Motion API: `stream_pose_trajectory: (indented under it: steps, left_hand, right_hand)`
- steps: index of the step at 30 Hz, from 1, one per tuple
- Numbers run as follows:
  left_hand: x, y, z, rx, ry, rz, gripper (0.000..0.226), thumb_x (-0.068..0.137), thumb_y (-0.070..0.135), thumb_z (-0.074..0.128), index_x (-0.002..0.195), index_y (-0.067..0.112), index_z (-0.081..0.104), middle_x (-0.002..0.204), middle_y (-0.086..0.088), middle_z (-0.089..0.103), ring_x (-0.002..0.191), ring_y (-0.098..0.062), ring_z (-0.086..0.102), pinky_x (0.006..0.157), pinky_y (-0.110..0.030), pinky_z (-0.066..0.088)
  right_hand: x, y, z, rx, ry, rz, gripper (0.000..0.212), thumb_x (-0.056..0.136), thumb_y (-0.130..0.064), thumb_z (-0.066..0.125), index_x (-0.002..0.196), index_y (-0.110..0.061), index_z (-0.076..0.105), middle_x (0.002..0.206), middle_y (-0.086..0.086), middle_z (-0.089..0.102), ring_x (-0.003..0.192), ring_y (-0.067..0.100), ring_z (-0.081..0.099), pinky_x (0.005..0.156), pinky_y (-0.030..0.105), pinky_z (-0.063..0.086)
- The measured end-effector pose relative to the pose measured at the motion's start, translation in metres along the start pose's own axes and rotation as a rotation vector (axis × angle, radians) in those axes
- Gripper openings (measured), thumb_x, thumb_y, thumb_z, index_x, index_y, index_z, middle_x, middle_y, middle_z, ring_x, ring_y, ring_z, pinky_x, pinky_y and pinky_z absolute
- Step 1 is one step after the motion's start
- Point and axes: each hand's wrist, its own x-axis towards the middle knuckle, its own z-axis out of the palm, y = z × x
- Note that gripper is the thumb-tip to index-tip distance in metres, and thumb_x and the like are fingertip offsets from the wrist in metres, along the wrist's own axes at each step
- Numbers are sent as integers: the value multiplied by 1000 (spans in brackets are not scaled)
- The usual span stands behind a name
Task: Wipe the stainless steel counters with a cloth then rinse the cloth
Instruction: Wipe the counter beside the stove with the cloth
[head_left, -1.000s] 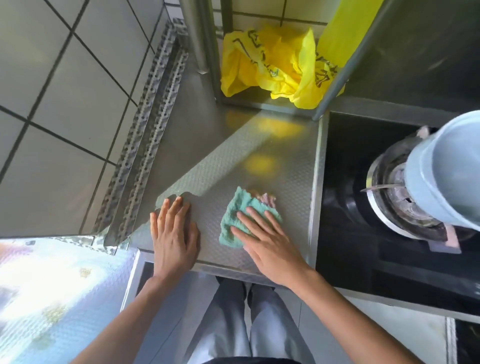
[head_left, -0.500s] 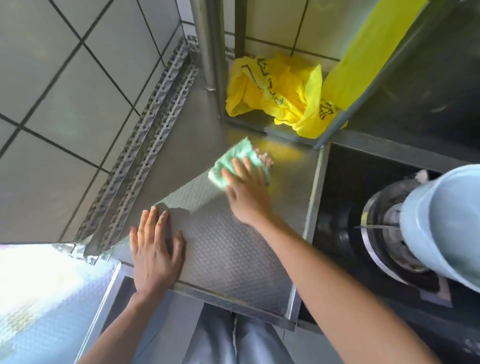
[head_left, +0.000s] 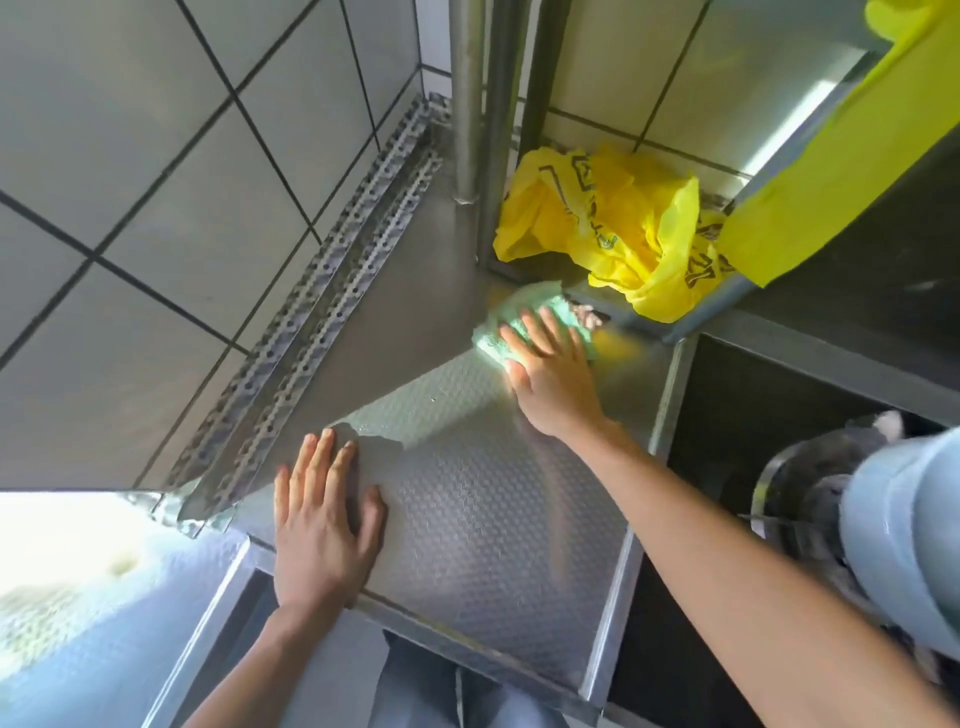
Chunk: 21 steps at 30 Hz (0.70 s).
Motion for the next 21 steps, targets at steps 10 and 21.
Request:
stream_pose_trajectory:
  steps: [10, 21]
  left_hand:
    - [-1, -2, 2, 11, 16, 5, 62, 103, 54, 41, 157, 23, 40, 172, 0, 28, 163, -17, 12, 130, -56, 16]
    - [2, 0, 0, -7, 18, 4, 61, 102, 53, 45, 155, 23, 43, 170, 2, 31, 163, -16, 13, 130, -55, 17]
  right_hand:
    - [-36, -42, 27, 3, -153, -582, 46, 106, -38, 45, 151, -28, 48, 167, -2, 30, 158, 22, 18, 127, 50, 15]
    - [129, -111, 23, -64, -98, -156, 53, 110, -36, 28, 162, -32, 20, 173, 3, 2, 159, 30, -7, 126, 48, -8]
